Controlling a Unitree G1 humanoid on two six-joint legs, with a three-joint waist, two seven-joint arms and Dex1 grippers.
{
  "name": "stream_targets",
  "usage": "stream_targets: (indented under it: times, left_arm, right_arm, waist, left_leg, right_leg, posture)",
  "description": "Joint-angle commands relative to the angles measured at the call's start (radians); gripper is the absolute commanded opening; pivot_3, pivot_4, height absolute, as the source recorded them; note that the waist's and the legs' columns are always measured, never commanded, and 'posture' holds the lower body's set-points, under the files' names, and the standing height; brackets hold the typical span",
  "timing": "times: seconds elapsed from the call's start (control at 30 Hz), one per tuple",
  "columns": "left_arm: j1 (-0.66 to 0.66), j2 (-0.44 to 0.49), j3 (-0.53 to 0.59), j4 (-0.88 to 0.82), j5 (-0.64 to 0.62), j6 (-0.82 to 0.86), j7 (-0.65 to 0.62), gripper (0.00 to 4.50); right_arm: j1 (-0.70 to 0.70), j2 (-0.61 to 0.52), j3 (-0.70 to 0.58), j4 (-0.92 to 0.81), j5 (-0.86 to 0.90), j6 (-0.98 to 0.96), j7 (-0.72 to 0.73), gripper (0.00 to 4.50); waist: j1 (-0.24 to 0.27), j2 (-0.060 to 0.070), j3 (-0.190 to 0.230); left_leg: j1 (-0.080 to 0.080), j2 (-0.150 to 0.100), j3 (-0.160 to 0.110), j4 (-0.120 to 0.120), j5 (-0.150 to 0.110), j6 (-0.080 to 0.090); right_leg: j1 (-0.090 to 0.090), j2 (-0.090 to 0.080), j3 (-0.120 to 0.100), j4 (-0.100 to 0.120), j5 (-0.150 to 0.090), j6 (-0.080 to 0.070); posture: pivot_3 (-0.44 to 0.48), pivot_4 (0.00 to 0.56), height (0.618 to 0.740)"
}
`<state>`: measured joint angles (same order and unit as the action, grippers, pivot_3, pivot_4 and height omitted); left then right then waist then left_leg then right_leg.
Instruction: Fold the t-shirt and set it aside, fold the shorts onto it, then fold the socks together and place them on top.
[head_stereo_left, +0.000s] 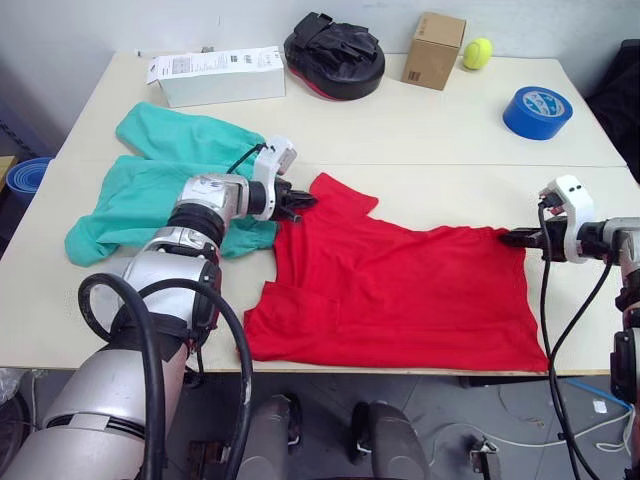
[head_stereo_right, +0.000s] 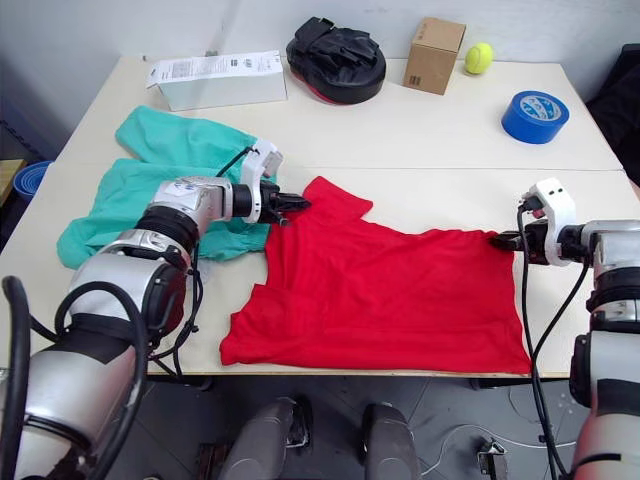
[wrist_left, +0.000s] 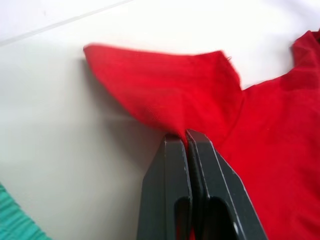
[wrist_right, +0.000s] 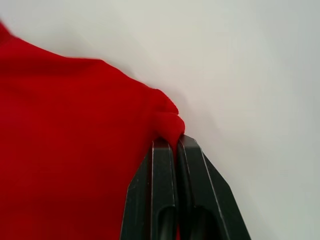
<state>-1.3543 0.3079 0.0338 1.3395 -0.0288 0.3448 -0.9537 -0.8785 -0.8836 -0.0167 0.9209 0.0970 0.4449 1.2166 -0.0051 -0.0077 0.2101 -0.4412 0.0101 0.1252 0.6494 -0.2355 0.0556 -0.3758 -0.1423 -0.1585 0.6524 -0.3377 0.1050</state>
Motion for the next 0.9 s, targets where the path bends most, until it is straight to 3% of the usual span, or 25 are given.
stream_targets:
  times: [0.03, 0.17, 0.37, 0.53, 0.9]
  left_arm:
    - [-0.002, 0.037, -0.009, -0.07, 0.008, -0.098, -0.116, 0.0]
    - [0.07, 0.075, -0.061, -0.154, 0.04, -0.257, -0.206, 0.0]
    - [0.224, 0.11, -0.141, -0.314, 0.107, -0.564, -0.191, 0.0]
    - [0.321, 0.133, -0.173, -0.389, 0.174, -0.827, -0.027, 0.0]
    - [0.372, 0.226, -0.201, -0.353, 0.313, -1.203, 0.306, 0.0]
  right_arm:
    - [0.072, -0.042, -0.052, -0.129, 0.049, -0.082, 0.06, 0.05]
    - [0.221, -0.049, -0.094, -0.303, 0.097, -0.197, 0.103, 0.05]
    - [0.34, -0.034, -0.158, -0.383, 0.12, -0.411, 0.062, 0.05]
    - [0.366, -0.054, -0.172, -0.297, 0.08, -0.655, 0.016, 0.05]
    - [0.354, -0.1, -0.151, -0.056, -0.054, -1.148, -0.147, 0.05]
  waist:
    - [0.001, 0.0, 0.0]
    - [0.001, 0.0, 0.0]
    - [0.001, 0.0, 0.0]
    - [0.005, 0.0, 0.0]
    - [0.0, 0.0, 0.0]
  left_leg:
    - [0.0, 0.0, 0.0, 0.0, 0.0, 0.0]
    - [0.0, 0.0, 0.0, 0.0, 0.0, 0.0]
    - [0.001, 0.0, 0.001, 0.002, 0.0, 0.0]
    - [0.002, 0.0, 0.0, 0.003, 0.0, 0.0]
    - [0.003, -0.002, 0.0, 0.002, 0.0, 0.002]
  right_leg:
    - [0.0, 0.0, 0.0, 0.0, 0.0, 0.0]
    - [0.0, 0.0, 0.0, 0.0, 0.0, 0.0]
    - [0.0, 0.0, 0.001, 0.001, 0.0, 0.0]
    - [0.001, -0.002, 0.001, 0.002, 0.0, 0.0]
    - [0.002, -0.005, -0.001, 0.003, 0.0, 0.0]
  posture:
    - [0.0, 0.15, 0.74]
    - [0.0, 0.15, 0.74]
    - [0.0, 0.15, 0.74]
    - [0.0, 0.15, 0.74]
    - [0.0, 0.15, 0.74]
